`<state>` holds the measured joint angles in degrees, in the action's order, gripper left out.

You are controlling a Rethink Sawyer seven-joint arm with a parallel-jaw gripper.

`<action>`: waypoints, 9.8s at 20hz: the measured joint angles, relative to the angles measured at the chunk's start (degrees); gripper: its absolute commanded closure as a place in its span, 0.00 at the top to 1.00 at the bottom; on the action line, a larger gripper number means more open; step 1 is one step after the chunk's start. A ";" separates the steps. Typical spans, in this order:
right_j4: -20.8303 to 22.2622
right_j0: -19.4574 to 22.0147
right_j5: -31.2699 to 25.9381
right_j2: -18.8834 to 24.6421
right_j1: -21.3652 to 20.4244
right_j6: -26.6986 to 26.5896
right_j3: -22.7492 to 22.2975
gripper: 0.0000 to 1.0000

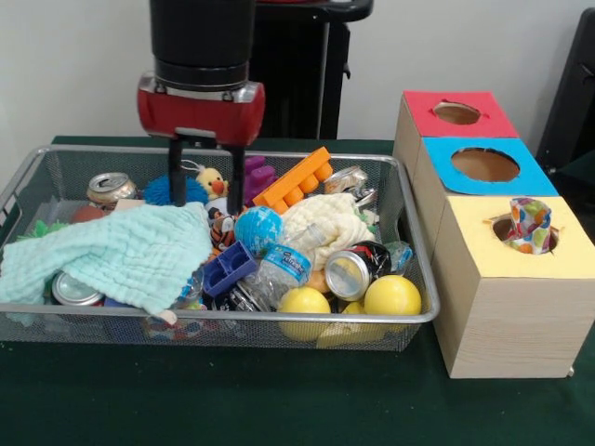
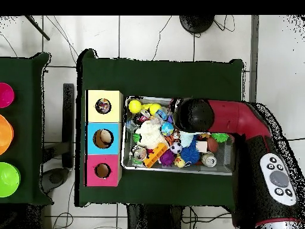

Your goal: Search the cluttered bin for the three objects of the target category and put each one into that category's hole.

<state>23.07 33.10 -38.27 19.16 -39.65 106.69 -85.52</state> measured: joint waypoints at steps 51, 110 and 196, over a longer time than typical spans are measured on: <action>19.90 12.53 6.53 5.95 12.98 -0.43 -4.67 1.00; -2.60 8.66 -13.73 9.11 -23.99 -0.41 -16.93 0.00; 9.27 17.02 -4.62 16.22 -15.33 -0.52 -23.69 1.00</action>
<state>32.34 50.13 -42.89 35.39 -54.97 106.17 -109.21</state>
